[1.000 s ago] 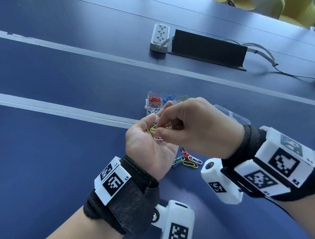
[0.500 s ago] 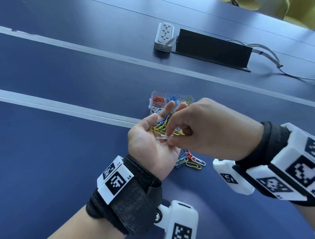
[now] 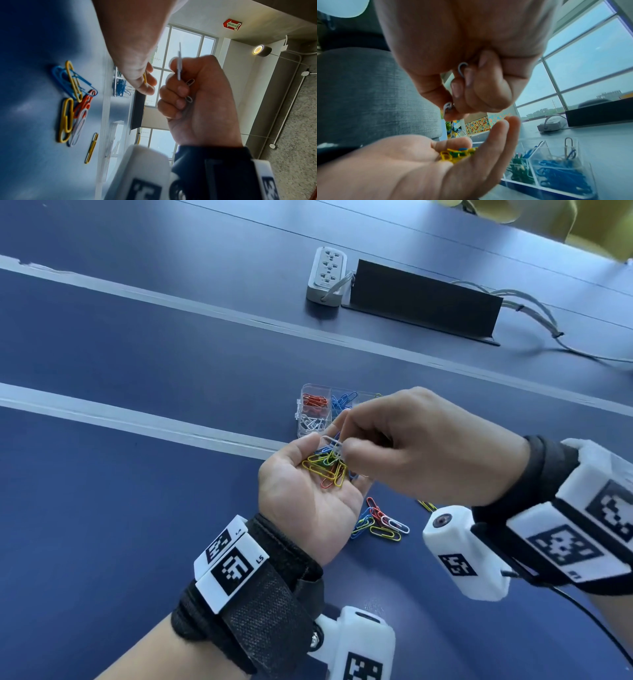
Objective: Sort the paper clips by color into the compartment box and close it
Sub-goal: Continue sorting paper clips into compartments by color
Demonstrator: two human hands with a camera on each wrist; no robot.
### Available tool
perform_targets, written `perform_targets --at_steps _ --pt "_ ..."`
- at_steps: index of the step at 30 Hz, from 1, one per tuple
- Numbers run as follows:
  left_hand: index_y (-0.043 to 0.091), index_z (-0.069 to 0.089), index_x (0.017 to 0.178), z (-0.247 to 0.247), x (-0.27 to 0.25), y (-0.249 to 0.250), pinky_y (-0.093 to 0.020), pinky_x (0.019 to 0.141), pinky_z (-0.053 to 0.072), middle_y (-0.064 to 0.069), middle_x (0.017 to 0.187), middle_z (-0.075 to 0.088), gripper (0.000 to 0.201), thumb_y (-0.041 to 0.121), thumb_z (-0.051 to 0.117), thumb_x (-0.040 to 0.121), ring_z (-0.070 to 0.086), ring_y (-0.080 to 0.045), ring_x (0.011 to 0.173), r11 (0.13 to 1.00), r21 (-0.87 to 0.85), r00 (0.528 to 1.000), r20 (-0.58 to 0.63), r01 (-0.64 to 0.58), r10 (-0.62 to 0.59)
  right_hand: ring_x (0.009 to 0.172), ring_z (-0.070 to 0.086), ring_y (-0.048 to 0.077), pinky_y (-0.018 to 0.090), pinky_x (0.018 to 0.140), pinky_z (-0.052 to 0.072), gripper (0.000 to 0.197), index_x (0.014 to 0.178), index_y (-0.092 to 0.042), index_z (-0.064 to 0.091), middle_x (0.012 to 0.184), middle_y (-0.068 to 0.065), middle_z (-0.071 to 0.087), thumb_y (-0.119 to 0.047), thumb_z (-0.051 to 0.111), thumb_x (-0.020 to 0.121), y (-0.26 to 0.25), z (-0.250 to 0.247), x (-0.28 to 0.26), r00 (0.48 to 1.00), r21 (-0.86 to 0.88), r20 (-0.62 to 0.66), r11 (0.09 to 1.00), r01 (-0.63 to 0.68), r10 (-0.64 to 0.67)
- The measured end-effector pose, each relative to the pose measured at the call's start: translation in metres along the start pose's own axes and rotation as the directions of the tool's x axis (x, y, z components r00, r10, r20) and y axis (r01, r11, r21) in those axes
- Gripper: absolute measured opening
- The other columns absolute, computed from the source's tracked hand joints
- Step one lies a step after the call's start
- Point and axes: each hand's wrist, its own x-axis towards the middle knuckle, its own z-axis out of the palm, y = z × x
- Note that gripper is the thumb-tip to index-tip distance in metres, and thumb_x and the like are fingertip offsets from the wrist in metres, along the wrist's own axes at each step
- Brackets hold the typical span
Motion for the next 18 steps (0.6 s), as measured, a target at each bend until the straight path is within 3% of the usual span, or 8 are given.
perform_targets --at_steps 2,4,6,8,11,14,18 --pt "-0.002 0.061 0.099 -0.001 0.002 -0.002 -0.044 0.069 0.058 -0.018 0.097 0.069 0.031 0.014 0.035 0.092 0.069 -0.03 0.082 1.0 0.001 0.999 -0.032 -0.003 0.003 0.057 0.05 0.017 0.035 0.058 0.048 0.027 0.072 -0.008 0.061 0.067 0.009 0.063 -0.03 0.049 0.08 0.0 -0.004 0.005 0.997 0.052 0.022 0.996 -0.07 0.068" --pt "0.002 0.059 0.103 -0.003 0.003 -0.002 -0.043 0.076 0.056 -0.017 0.1 0.067 0.029 0.015 0.036 0.091 0.066 -0.03 0.085 1.0 0.012 0.999 -0.05 0.014 -0.013 0.065 0.06 0.017 0.036 0.064 0.053 0.023 0.074 -0.01 0.063 0.068 0.007 0.066 -0.028 0.048 0.079 -0.002 -0.009 0.011 0.992 0.065 0.039 0.99 -0.122 0.119" --pt "0.003 0.06 0.09 -0.004 0.003 -0.003 -0.04 0.076 0.054 -0.015 0.086 0.066 0.027 0.015 0.037 0.089 0.066 -0.029 0.074 0.999 0.037 0.998 -0.049 0.038 -0.036 0.057 0.059 0.005 0.022 0.058 0.052 0.02 0.075 -0.014 0.064 0.062 -0.003 0.066 -0.026 0.049 0.08 -0.002 -0.015 0.02 0.982 0.062 0.074 0.982 -0.177 0.172" --pt "0.004 0.061 0.084 -0.003 0.001 -0.003 -0.035 0.071 0.051 -0.013 0.078 0.064 0.022 0.014 0.041 0.081 0.062 -0.028 0.068 0.997 0.056 0.997 -0.053 0.059 -0.056 0.045 0.049 0.002 0.012 0.042 0.038 0.021 0.075 -0.014 0.064 0.049 -0.008 0.056 -0.028 0.05 0.083 -0.002 -0.019 0.031 0.973 0.002 0.089 0.976 -0.216 0.215" --pt "0.005 0.063 0.08 -0.002 0.0 -0.004 -0.032 0.066 0.046 -0.011 0.075 0.06 0.022 0.014 0.045 0.07 0.055 -0.025 0.064 0.996 0.067 0.996 -0.066 0.063 -0.059 0.051 0.044 0.01 0.023 0.051 0.038 0.027 0.077 -0.011 0.065 0.056 -0.001 0.051 -0.033 0.05 0.083 -0.001 -0.022 0.049 0.966 -0.156 0.073 0.96 -0.233 0.247" --pt "0.005 0.063 0.077 -0.003 0.001 -0.004 -0.032 0.065 0.044 -0.011 0.074 0.058 0.023 0.014 0.042 0.079 0.052 -0.024 0.062 0.996 0.062 0.994 -0.09 0.067 -0.061 0.065 0.05 0.021 0.027 0.059 0.041 0.034 0.08 -0.006 0.067 0.068 0.008 0.057 -0.035 0.049 0.083 -0.001 -0.016 0.065 0.955 -0.283 0.105 0.929 -0.237 0.276" --pt "0.005 0.062 0.074 -0.005 0.003 -0.003 -0.031 0.065 0.044 -0.011 0.074 0.055 0.028 0.015 0.039 0.085 0.051 -0.023 0.059 0.996 0.049 0.992 -0.105 0.077 -0.071 0.072 0.052 0.026 0.027 0.057 0.038 0.039 0.071 -0.006 0.062 0.068 0.008 0.055 -0.039 0.047 0.086 -0.004 -0.01 0.076 0.929 -0.383 0.146 0.885 -0.265 0.341"
